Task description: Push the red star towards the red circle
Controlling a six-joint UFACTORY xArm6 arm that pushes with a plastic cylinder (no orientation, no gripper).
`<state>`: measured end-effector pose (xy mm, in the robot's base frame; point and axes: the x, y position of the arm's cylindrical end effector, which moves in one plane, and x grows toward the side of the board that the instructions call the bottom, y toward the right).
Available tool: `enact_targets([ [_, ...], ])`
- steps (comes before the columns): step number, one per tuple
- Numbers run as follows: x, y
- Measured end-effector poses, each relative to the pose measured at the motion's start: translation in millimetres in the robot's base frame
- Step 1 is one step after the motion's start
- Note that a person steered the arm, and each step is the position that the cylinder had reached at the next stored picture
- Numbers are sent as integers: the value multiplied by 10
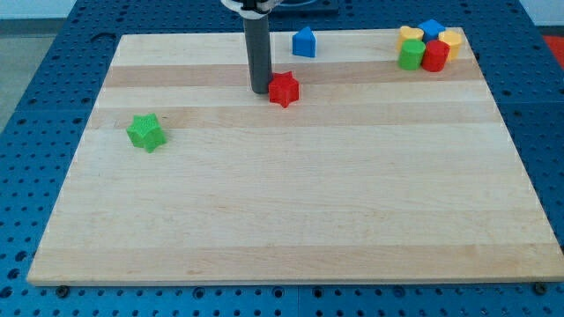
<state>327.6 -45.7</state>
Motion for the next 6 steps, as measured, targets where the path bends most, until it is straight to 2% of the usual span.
enact_targets([
  [2, -43, 118],
  [4, 251, -143],
  [6, 251, 279],
])
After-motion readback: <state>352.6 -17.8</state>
